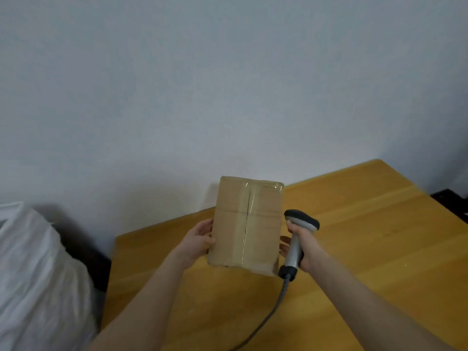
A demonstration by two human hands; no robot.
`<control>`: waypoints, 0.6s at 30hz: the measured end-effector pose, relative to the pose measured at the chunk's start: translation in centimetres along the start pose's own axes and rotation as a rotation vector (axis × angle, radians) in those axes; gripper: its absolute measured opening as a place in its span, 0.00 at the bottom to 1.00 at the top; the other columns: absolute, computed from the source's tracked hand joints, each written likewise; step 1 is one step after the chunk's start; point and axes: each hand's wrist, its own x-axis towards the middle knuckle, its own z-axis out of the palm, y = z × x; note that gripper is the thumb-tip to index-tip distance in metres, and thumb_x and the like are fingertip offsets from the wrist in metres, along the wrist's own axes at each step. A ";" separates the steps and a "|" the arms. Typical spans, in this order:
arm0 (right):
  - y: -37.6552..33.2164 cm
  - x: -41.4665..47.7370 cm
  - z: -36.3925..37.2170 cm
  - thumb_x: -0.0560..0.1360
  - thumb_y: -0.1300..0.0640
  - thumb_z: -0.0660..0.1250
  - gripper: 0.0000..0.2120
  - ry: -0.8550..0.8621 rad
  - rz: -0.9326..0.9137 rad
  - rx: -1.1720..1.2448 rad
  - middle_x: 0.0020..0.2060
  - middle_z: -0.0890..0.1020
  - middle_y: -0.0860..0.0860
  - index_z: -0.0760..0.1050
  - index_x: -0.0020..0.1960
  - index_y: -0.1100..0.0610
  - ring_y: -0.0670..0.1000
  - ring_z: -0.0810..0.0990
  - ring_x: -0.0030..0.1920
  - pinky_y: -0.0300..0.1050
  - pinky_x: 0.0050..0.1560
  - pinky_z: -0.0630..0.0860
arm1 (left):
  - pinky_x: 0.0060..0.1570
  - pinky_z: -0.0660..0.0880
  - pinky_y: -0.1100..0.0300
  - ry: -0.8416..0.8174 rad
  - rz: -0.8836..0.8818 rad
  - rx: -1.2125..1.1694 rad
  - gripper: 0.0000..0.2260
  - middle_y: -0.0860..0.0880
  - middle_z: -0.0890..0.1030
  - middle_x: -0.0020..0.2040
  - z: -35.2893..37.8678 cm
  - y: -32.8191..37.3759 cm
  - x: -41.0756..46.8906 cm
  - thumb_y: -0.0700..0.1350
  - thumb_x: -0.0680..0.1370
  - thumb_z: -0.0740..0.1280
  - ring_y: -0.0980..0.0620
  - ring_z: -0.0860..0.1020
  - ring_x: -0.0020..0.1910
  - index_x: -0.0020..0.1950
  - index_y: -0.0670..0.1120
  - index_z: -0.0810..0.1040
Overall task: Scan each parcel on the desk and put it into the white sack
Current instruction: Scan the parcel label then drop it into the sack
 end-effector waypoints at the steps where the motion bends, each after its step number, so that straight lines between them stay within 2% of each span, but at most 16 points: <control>1: 0.5 -0.3 0.7 0.75 0.52 0.71 0.18 0.016 -0.003 -0.030 0.52 0.81 0.61 0.74 0.59 0.61 0.60 0.81 0.49 0.51 0.38 0.76 | 0.52 0.74 0.51 0.003 0.020 -0.017 0.26 0.51 0.76 0.61 -0.5 -0.3 -0.8 0.27 0.75 0.61 0.49 0.73 0.60 0.67 0.51 0.69; 3: 1.5 -0.7 1.9 0.74 0.50 0.72 0.22 0.022 0.002 -0.063 0.53 0.80 0.62 0.73 0.61 0.62 0.61 0.81 0.51 0.51 0.38 0.77 | 0.52 0.74 0.53 0.008 0.054 -0.045 0.30 0.51 0.77 0.61 -1.6 -0.9 -2.3 0.25 0.73 0.59 0.49 0.74 0.61 0.67 0.54 0.71; 6: 2.5 -1.2 3.1 0.73 0.47 0.72 0.25 0.009 0.016 -0.071 0.53 0.81 0.62 0.73 0.61 0.62 0.62 0.81 0.52 0.55 0.43 0.78 | 0.54 0.76 0.52 0.038 0.102 -0.087 0.32 0.51 0.79 0.60 -3.6 -1.8 -3.6 0.22 0.70 0.58 0.50 0.75 0.61 0.62 0.53 0.76; 8: 2.9 -1.7 3.8 0.73 0.45 0.71 0.24 0.002 0.031 -0.092 0.51 0.81 0.61 0.73 0.58 0.62 0.61 0.81 0.50 0.55 0.43 0.78 | 0.51 0.76 0.53 0.105 0.144 -0.139 0.30 0.48 0.79 0.59 -4.5 -2.1 -4.5 0.20 0.69 0.57 0.47 0.75 0.62 0.58 0.49 0.78; 10: 3.5 -2.1 4.2 0.73 0.45 0.71 0.23 -0.008 0.036 -0.103 0.51 0.82 0.60 0.75 0.56 0.62 0.61 0.81 0.49 0.55 0.41 0.78 | 0.48 0.75 0.54 0.152 0.191 -0.197 0.24 0.46 0.80 0.58 -4.8 -2.2 -5.6 0.20 0.70 0.55 0.45 0.76 0.60 0.54 0.44 0.78; 12: 3.9 -2.4 4.3 0.73 0.47 0.73 0.21 -0.025 0.041 -0.133 0.52 0.83 0.60 0.77 0.56 0.62 0.61 0.82 0.51 0.55 0.43 0.79 | 0.50 0.73 0.51 0.184 0.188 -0.250 0.14 0.45 0.80 0.55 -5.2 -2.0 -6.5 0.26 0.75 0.56 0.46 0.76 0.55 0.49 0.42 0.76; 14: 4.2 -2.6 4.2 0.73 0.51 0.73 0.17 -0.077 0.042 -0.171 0.51 0.83 0.59 0.79 0.56 0.62 0.60 0.82 0.51 0.56 0.49 0.79 | 0.55 0.72 0.47 0.197 0.140 -0.260 0.06 0.46 0.79 0.57 -5.9 -2.0 -6.9 0.38 0.80 0.60 0.47 0.76 0.58 0.50 0.44 0.76; 16: 4.0 -3.2 4.0 0.74 0.58 0.72 0.10 -0.146 0.040 -0.190 0.46 0.83 0.58 0.79 0.52 0.61 0.59 0.81 0.46 0.55 0.49 0.78 | 0.61 0.68 0.42 0.197 0.086 -0.224 0.11 0.52 0.78 0.61 -6.7 -1.8 -7.1 0.52 0.81 0.60 0.49 0.73 0.62 0.59 0.49 0.76; 18: 3.9 -3.6 3.8 0.74 0.64 0.70 0.08 -0.206 0.046 -0.190 0.42 0.80 0.58 0.77 0.52 0.62 0.56 0.78 0.41 0.52 0.44 0.77 | 0.64 0.64 0.38 0.165 0.060 -0.235 0.14 0.53 0.76 0.61 -7.2 -1.2 -7.7 0.58 0.81 0.56 0.49 0.72 0.62 0.62 0.55 0.73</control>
